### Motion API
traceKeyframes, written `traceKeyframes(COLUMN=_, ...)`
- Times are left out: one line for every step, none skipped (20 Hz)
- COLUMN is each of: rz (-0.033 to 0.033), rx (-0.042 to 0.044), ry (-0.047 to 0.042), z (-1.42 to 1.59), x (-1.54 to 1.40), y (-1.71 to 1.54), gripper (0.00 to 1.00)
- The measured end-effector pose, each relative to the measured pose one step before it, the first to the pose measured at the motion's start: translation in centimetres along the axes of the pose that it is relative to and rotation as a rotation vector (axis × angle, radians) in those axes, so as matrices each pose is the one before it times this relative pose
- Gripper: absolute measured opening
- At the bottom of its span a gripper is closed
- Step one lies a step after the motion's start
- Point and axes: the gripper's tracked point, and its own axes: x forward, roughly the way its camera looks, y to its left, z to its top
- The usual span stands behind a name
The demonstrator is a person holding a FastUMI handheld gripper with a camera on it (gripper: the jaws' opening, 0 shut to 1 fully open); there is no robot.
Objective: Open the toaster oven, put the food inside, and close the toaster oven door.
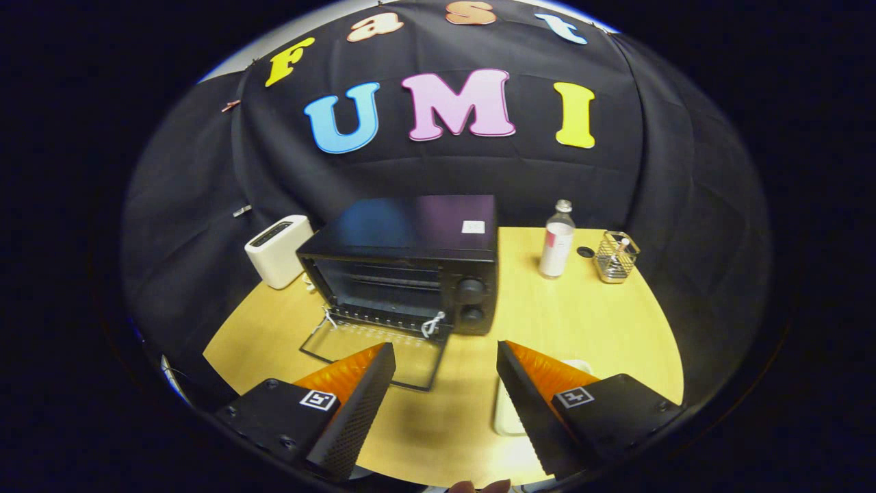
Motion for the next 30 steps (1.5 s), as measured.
traceKeyframes(rz=-0.00420, rx=-0.01276, ry=0.02168, z=-0.222, x=-0.348, y=-1.695, gripper=0.99)
traceKeyframes(rz=-0.00147, rx=-0.00865, ry=0.02228, z=-0.253, x=-0.065, y=-1.623, gripper=1.00)
traceKeyframes(rz=0.00335, rx=-0.00179, ry=0.02239, z=-0.367, x=0.000, y=-1.415, gripper=1.00)
traceKeyframes(rz=0.00584, rx=0.00382, ry=0.02560, z=-0.484, x=0.016, y=-1.336, gripper=1.00)
traceKeyframes(rz=0.00605, rx=0.00675, ry=0.02235, z=-0.539, x=0.054, y=-1.155, gripper=1.00)
traceKeyframes(rz=0.00774, rx=0.00503, ry=0.02650, z=-0.617, x=0.169, y=-1.146, gripper=1.00)
traceKeyframes(rz=0.00909, rx=0.00375, ry=0.02676, z=-0.780, x=0.158, y=-1.204, gripper=1.00)
traceKeyframes(rz=0.00737, rx=0.00448, ry=0.02754, z=-0.744, x=0.298, y=-1.074, gripper=1.00)
traceKeyframes(rz=0.01113, rx=0.01039, ry=0.03406, z=-0.903, x=0.321, y=-1.186, gripper=1.00)
traceKeyframes(rz=0.00768, rx=0.01228, ry=0.02782, z=-0.670, x=0.456, y=-0.939, gripper=1.00)
traceKeyframes(rz=0.00431, rx=0.01691, ry=0.03776, z=-0.810, x=0.582, y=-1.089, gripper=1.00)
traceKeyframes(rz=0.01105, rx=0.01258, ry=0.03932, z=-0.830, x=0.780, y=-0.880, gripper=1.00)
traceKeyframes(rz=0.00801, rx=0.00488, ry=0.04007, z=-0.696, x=0.887, y=-0.716, gripper=0.99)
traceKeyframes(rz=0.00461, rx=-0.00219, ry=0.04459, z=-0.775, x=0.799, y=-0.774, gripper=0.99)
traceKeyframes(rz=0.00106, rx=-0.00434, ry=0.03714, z=-0.677, x=1.075, y=-0.684, gripper=0.99)
traceKeyframes(rz=0.00787, rx=-0.00552, ry=0.03724, z=-0.709, x=0.886, y=-0.517, gripper=0.99)
traceKeyframes(rz=0.00974, rx=-0.00473, ry=0.03378, z=-0.406, x=0.980, y=-0.394, gripper=0.99)
traceKeyframes(rz=0.00839, rx=-0.00201, ry=0.02714, z=-0.192, x=0.988, y=-0.317, gripper=0.99)
traceKeyframes(rz=0.00611, rx=0.00315, ry=0.03045, z=-0.379, x=0.809, y=-0.324, gripper=0.97)
traceKeyframes(rz=0.00971, rx=0.01652, ry=0.03226, z=-0.158, x=1.043, y=-0.213, gripper=0.97)
traceKeyframes(rz=0.00966, rx=0.02766, ry=0.02765, z=-0.043, x=0.798, y=0.070, gripper=0.91)
traceKeyframes(rz=0.00632, rx=0.03074, ry=0.02891, z=-0.162, x=0.637, y=-0.040, gripper=0.86)
traceKeyframes(rz=-0.00173, rx=0.02022, ry=0.02586, z=-0.155, x=0.616, y=-0.141, gripper=0.79)
traceKeyframes(rz=-0.02052, rx=0.01076, ry=0.03757, z=-0.537, x=0.715, y=-0.381, gripper=0.75)
traceKeyframes(rz=-0.01430, rx=-0.00433, ry=0.04080, z=-0.567, x=-0.373, y=-0.317, gripper=0.65)
traceKeyframes(rz=-0.01754, rx=-0.00462, ry=-0.01018, z=0.556, x=0.608, y=-0.314, gripper=0.57)
traceKeyframes(rz=-0.02003, rx=-0.00183, ry=0.00154, z=0.212, x=0.124, y=-0.299, gripper=0.51)
traceKeyframes(rz=-0.00773, rx=0.00507, ry=0.00930, z=0.114, x=-0.091, y=-0.083, gripper=0.44)
traceKeyframes(rz=0.02126, rx=-0.00488, ry=0.00680, z=-0.215, x=-0.151, y=0.257, gripper=0.37)
traceKeyframes(rz=0.06350, rx=0.01329, ry=0.00794, z=-0.179, x=-0.025, y=0.779, gripper=0.29)
